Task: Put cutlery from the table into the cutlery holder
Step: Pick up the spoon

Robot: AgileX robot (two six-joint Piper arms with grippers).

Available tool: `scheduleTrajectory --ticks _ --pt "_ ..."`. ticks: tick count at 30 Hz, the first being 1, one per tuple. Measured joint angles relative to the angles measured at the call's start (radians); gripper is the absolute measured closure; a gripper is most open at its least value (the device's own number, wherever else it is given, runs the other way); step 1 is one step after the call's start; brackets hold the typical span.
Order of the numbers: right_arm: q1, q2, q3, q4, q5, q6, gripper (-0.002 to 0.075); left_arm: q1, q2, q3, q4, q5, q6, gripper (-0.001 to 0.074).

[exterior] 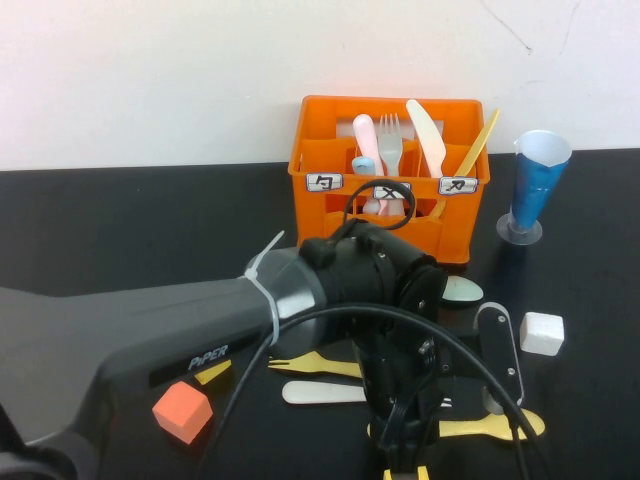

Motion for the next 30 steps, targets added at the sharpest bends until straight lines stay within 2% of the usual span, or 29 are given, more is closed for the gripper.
scheduleTrajectory --ticks 6,10,23,30 --pt "0.0 0.0 0.0 0.0 0.0 0.0 0.0729 0.0 0.008 -0.003 -0.018 -0.006 0.021 0.0451" --pt "0.0 0.0 0.0 0.0 0.0 0.0 0.0729 0.0 0.01 -0.006 -0.022 -0.025 0.025 0.0564" --pt "0.0 0.0 0.0 0.0 0.0 0.0 0.0729 0.0 -0.007 -0.002 -0.022 -0.081 0.015 0.0563" --pt "0.0 0.0 0.0 0.0 0.0 0.0 0.0729 0.008 -0.124 0.002 -0.022 -0.095 0.015 0.0563"
